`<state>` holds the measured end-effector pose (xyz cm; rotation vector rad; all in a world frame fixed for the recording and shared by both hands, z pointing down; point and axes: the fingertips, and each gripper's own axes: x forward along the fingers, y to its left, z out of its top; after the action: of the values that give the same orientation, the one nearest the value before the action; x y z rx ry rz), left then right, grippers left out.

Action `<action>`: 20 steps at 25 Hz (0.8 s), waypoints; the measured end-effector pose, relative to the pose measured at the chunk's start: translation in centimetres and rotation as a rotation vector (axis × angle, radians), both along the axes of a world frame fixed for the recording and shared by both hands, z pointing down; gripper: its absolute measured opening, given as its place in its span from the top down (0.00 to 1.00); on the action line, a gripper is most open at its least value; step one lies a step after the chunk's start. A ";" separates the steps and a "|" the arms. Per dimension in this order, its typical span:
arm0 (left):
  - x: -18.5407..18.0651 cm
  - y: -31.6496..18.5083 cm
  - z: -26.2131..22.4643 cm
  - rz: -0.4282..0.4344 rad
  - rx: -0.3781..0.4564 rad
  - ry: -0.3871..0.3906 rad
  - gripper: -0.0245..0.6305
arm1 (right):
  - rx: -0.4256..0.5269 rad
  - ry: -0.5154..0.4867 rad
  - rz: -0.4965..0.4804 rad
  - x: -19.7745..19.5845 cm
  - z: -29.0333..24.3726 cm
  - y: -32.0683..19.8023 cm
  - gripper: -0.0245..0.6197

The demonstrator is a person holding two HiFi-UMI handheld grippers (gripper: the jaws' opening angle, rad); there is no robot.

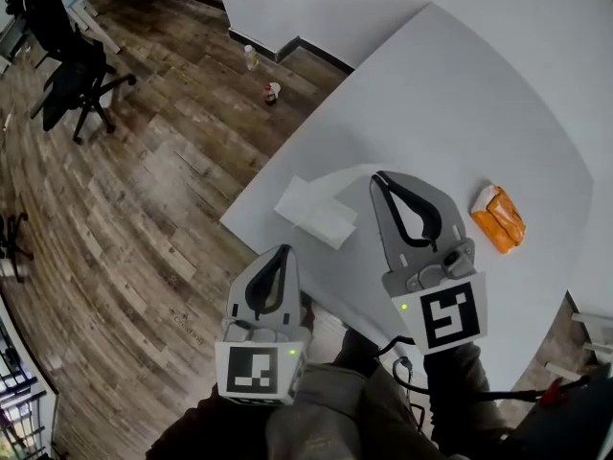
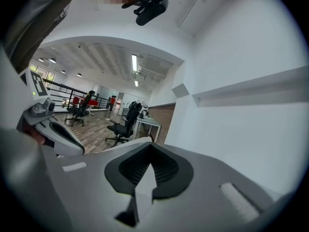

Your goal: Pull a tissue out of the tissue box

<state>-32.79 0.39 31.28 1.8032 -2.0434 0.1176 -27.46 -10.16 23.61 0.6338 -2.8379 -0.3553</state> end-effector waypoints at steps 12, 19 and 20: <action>-3.4 3.2 3.1 -0.064 -0.057 -0.001 0.96 | -0.077 0.266 -0.078 -2.1 15.6 5.8 0.96; -3.0 3.1 3.2 -0.032 -0.056 -0.009 0.96 | -0.205 0.328 -0.134 -1.7 19.9 7.6 0.92; -2.9 3.1 3.2 -0.026 -0.055 -0.011 0.96 | -0.232 0.325 -0.149 -1.6 20.2 8.0 0.90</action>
<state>-35.66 3.45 34.44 1.7465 -2.0505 0.1744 -29.10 -2.11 43.77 0.2884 -2.5651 -0.1336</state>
